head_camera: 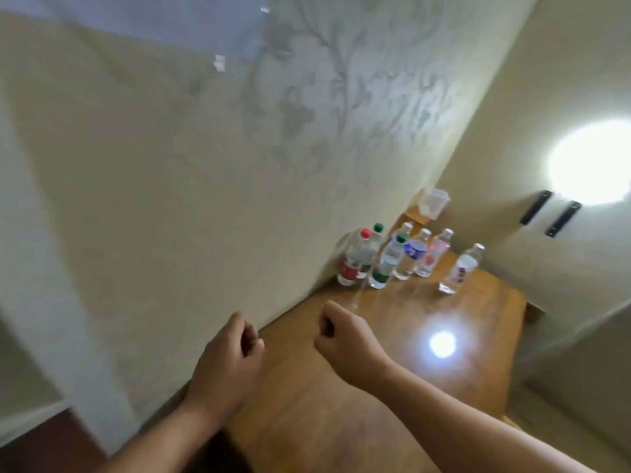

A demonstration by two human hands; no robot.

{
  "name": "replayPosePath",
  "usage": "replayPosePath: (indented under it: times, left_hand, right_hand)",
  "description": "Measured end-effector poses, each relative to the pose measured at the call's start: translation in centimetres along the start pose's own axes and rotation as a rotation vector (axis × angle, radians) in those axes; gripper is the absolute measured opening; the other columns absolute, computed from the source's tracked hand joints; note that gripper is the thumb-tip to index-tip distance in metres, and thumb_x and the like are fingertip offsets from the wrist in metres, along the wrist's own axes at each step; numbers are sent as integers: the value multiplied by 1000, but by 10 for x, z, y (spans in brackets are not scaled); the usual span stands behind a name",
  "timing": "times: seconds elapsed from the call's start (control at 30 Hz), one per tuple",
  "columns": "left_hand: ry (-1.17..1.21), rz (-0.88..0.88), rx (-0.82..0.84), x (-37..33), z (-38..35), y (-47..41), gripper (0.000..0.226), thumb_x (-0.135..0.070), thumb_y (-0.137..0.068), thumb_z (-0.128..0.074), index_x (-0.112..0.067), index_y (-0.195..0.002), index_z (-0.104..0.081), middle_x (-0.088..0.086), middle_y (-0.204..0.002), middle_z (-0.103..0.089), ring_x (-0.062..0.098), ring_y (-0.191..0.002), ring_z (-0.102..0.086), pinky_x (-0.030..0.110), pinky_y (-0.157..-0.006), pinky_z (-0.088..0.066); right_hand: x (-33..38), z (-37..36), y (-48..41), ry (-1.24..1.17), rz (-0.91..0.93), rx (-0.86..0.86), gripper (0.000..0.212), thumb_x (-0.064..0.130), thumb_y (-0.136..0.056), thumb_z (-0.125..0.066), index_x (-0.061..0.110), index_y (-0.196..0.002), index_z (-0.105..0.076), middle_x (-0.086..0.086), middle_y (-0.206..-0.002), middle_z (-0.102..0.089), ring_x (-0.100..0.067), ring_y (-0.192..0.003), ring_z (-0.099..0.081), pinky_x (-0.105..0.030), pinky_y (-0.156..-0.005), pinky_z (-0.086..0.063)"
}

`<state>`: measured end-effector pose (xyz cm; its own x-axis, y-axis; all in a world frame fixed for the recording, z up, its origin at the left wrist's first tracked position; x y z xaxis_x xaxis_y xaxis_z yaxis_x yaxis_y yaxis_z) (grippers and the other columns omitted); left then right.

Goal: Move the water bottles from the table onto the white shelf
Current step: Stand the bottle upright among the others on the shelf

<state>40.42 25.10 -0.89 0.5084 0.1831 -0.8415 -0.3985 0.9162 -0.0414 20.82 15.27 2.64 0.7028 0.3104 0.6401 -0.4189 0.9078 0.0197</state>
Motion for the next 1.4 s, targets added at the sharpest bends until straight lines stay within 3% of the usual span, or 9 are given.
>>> replayPosePath:
  times: [0.07, 0.23, 0.5, 0.77, 1.0, 1.1, 1.2, 1.3, 1.4]
  left_hand:
    - [14, -63, 65, -27, -53, -31, 15, -23, -101, -68, -30, -98, -55, -8, -88, -65, 5, -78, -64, 18, -63, -53]
    - [-29, -65, 265, -74, -208, -104, 44, -30, -99, -70, -30, -140, -55, -11, -125, -64, 5, -111, -63, 25, -96, -52]
    - [-101, 46, 303, -143, -396, -238, 59, -32, -96, -73, -26, -150, -50, -1, -147, -56, 16, -132, -57, 34, -111, -49]
    - [-91, 204, 182, -140, -448, -303, 77, -22, -97, -76, -27, -161, -34, 0, -158, -53, 20, -143, -54, 37, -118, -45]
    - [-86, 241, 146, -134, -459, -330, 81, -21, -95, -78, -29, -160, -32, -1, -153, -57, 25, -139, -59, 44, -118, -48]
    - [-127, 249, 179, -135, -464, -336, 81, -17, -97, -75, -26, -163, -29, 2, -153, -57, 25, -140, -57, 37, -117, -46]
    - [-128, 233, 201, -134, -468, -339, 78, -17, -94, -75, -29, -159, -34, 1, -147, -62, 25, -133, -62, 44, -114, -50]
    - [-107, 192, 169, -135, -464, -338, 66, -17, -93, -75, -30, -147, -40, 1, -136, -67, 24, -122, -68, 45, -107, -55]
    - [-271, 12, 192, -153, -454, -328, 63, -29, -88, -81, -26, -138, -42, 4, -132, -69, 24, -118, -69, 44, -106, -55]
  right_hand:
    - [-74, 33, -15, -2, -146, -18, 18, 25, -92, -74, 28, -97, -57, 8, -87, -62, -12, -76, -58, -27, -64, -48]
    - [-255, 85, -52, -107, -465, -43, 61, 45, -95, -76, 19, -144, -50, 1, -126, -63, -8, -90, -65, -21, -63, -48]
    - [-391, 150, -183, -106, -390, 0, 88, 55, -89, -80, 16, -159, -42, -9, -152, -59, -22, -135, -60, -35, -102, -55]
    - [-395, 166, -300, -170, -187, -57, 97, 48, -83, -86, 22, -162, -34, -3, -163, -47, -22, -148, -47, -44, -116, -46]
    - [-377, 149, -341, -169, -121, -37, 92, 50, -83, -84, 27, -159, -37, -7, -154, -49, -28, -141, -52, -45, -113, -48]
    - [-383, 145, -345, -175, -141, -54, 83, 51, -79, -85, 29, -149, -44, -6, -140, -61, -28, -128, -62, -45, -103, -54]
    - [-384, 147, -343, -201, -134, -85, 64, 47, -78, -84, 30, -130, -50, 0, -120, -72, -25, -110, -70, -39, -85, -56]
    - [-375, 157, -330, -213, -96, -116, 52, 51, -74, -80, 35, -115, -51, 7, -110, -71, -18, -101, -70, -42, -82, -59]
    - [-359, 176, -307, -214, -36, -164, 57, 56, -72, -77, 37, -120, -53, 11, -114, -67, -13, -103, -67, -44, -84, -60]
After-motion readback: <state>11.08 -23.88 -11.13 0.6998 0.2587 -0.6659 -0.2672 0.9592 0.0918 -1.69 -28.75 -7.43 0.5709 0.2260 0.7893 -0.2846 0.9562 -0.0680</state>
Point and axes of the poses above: each hand's wrist, its own y-axis away from the middle knuckle, its own z-axis out of the back of the hand, x = y × z, the point moved 9 cm from there along -y, towards the middle knuckle
